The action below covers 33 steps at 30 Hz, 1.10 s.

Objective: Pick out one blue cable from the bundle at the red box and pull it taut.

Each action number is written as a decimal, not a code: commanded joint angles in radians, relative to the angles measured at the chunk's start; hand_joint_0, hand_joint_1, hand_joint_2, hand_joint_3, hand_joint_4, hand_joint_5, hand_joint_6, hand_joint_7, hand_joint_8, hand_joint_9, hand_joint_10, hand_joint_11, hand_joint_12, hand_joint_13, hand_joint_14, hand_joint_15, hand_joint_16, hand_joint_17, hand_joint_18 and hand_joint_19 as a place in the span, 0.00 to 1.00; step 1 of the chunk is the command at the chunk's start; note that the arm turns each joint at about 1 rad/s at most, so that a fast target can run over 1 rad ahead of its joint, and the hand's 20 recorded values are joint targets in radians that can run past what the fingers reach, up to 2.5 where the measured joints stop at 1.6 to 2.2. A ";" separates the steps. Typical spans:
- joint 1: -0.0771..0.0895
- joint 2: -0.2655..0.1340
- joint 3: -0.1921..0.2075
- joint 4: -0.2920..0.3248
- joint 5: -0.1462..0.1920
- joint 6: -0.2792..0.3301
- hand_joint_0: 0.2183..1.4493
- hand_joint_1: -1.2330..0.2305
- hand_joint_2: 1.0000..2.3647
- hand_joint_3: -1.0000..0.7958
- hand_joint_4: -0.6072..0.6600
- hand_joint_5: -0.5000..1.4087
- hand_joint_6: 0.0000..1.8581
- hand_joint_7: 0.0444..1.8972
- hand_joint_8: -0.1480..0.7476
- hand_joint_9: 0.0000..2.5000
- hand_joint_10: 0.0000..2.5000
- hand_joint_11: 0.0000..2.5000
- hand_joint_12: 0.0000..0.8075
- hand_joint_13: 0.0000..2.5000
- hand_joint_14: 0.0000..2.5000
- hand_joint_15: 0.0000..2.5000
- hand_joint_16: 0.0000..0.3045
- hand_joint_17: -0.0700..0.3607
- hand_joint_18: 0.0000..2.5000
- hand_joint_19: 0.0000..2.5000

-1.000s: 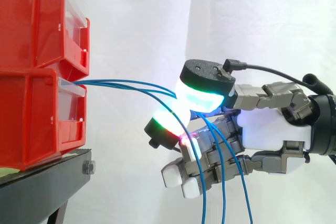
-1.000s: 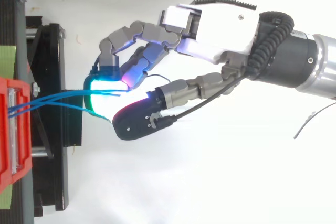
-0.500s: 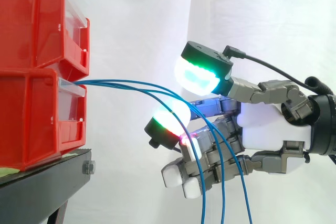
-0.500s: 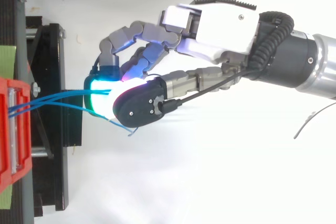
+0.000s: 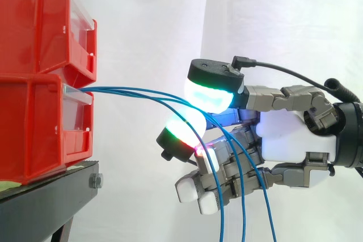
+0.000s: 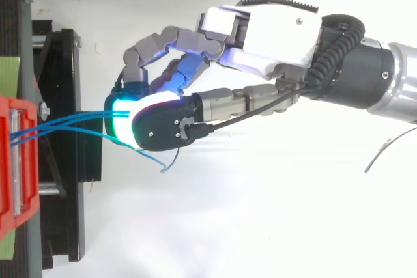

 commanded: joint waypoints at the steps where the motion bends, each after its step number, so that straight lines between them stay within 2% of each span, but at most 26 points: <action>1: 0.000 0.000 0.000 0.000 0.000 -0.001 0.28 0.37 0.02 0.51 0.60 0.18 0.46 0.60 0.50 0.40 0.01 0.29 0.48 0.31 0.01 0.20 0.22 0.51 0.25 0.28; 8: 0.000 0.000 0.000 0.000 0.000 -0.002 0.31 0.32 0.02 0.47 0.59 0.17 0.46 0.58 0.48 0.38 0.01 0.30 0.46 0.30 0.01 0.19 0.21 0.50 0.24 0.28; 18: 0.000 0.000 0.000 0.000 0.000 -0.002 0.39 0.26 0.00 0.32 0.54 0.17 0.47 0.59 0.47 0.37 0.01 0.30 0.45 0.30 0.01 0.18 0.21 0.49 0.24 0.26; 23: 0.000 0.000 0.000 0.000 0.000 -0.002 0.40 0.26 0.00 0.28 0.57 0.17 0.47 0.57 0.47 0.37 0.01 0.30 0.45 0.30 0.01 0.19 0.21 0.49 0.24 0.26; 29: 0.000 0.000 0.000 0.000 0.000 -0.002 0.33 0.32 0.00 0.28 0.59 0.17 0.47 0.57 0.48 0.39 0.01 0.31 0.45 0.30 0.01 0.19 0.20 0.49 0.24 0.27; 33: 0.000 0.000 0.000 0.000 0.000 -0.002 0.28 0.42 0.00 0.28 0.59 0.18 0.47 0.58 0.49 0.41 0.01 0.30 0.46 0.31 0.01 0.19 0.21 0.49 0.25 0.27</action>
